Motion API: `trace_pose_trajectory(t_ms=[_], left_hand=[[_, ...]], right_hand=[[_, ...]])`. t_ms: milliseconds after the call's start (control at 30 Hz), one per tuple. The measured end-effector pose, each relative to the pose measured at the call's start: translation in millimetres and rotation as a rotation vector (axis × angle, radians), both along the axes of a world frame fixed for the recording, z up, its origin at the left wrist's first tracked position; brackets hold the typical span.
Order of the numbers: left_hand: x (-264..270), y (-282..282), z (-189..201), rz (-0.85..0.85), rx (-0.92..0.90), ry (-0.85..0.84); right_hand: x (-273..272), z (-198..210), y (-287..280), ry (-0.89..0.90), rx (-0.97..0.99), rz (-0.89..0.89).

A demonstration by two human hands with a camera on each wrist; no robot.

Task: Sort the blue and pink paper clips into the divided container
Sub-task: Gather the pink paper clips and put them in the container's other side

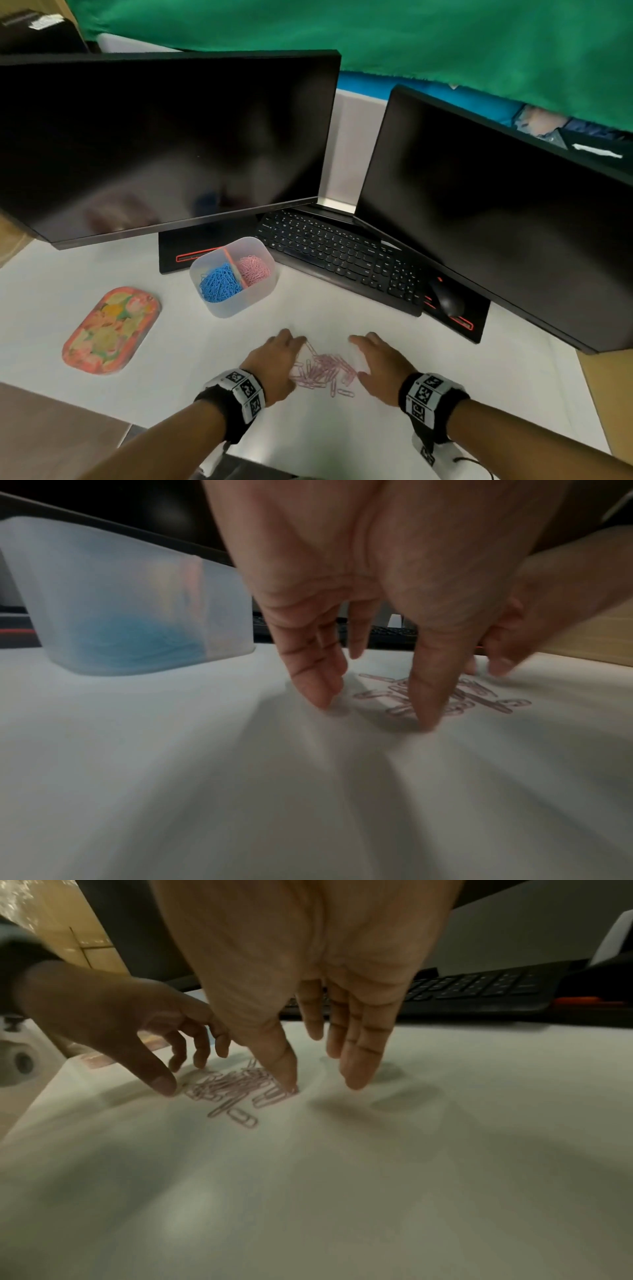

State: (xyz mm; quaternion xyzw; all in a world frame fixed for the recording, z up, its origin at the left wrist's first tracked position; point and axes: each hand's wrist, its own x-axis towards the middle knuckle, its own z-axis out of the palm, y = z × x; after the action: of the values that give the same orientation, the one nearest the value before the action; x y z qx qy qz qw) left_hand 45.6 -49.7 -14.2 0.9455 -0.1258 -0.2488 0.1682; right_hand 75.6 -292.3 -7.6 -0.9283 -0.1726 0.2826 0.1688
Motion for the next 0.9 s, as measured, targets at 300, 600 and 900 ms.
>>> trace_pose_trajectory(t_ms=[300, 600, 900], left_hand=[[8.4, -31.3, -7.5, 0.079, -0.005, 0.082], [11.6, -35.8, -14.8, 0.083, -0.063, -0.051], [14.9, -27.1, -20.2, 0.085, -0.112, -0.107]], right_hand=[[-16.3, -19.4, 31.1, 0.054, 0.065, -0.113], [-7.3, -17.1, 54.9, -0.011, 0.104, -0.083], [3.5, -14.6, 58.6, -0.02, 0.099, 0.01]])
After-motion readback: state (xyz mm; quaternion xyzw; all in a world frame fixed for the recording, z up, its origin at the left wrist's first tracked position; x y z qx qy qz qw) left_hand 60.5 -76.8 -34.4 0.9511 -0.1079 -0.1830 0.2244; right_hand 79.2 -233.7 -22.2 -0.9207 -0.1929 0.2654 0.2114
